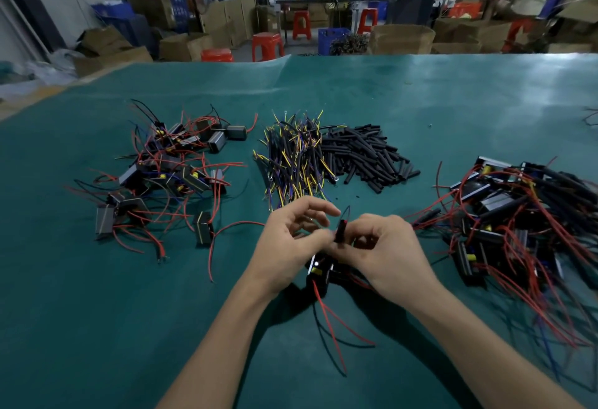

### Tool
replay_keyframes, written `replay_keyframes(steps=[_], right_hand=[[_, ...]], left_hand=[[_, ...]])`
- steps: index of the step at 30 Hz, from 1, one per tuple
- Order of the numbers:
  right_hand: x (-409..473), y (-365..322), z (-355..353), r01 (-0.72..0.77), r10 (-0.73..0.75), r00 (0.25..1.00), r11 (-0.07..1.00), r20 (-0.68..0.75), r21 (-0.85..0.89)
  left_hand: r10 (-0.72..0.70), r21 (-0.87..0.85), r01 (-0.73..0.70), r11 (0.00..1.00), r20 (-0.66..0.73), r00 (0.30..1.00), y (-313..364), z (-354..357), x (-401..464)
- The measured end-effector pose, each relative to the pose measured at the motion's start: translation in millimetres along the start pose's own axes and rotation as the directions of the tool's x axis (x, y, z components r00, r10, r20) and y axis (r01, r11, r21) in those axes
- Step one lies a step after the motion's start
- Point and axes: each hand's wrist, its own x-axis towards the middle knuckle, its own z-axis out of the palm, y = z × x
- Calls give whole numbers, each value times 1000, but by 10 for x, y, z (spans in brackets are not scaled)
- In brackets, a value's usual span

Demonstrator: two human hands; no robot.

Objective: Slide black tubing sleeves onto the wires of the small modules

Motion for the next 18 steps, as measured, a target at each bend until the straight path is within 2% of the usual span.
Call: replay_keyframes(steps=[2, 5, 8, 12, 16, 18], right_hand=[[2, 27, 19, 7, -8, 1000, 999, -10, -44], [12, 42, -25, -22, 23, 1000, 999, 15, -47], [39, 14, -96, -65, 63, 996, 997, 67, 30], [81, -35, -201, -24, 49, 990, 984, -134, 178], [52, -61, -159, 75, -54, 988, 986, -144, 148], [57, -40, -170, 86, -66, 987, 987, -147, 133]], left_hand=[[36, 10, -36, 999, 20, 999, -4, 15, -10], [68, 41, -66, 997, -28, 997, -34, 43, 4], [76, 73, -71, 995, -74, 994, -48, 55, 24], [102, 163, -81, 983, -127, 987, -62, 120, 27], [216, 280, -184, 942, -84, 973, -76, 174, 16], [223, 310, -196, 931, -56, 973, -95, 185, 17]])
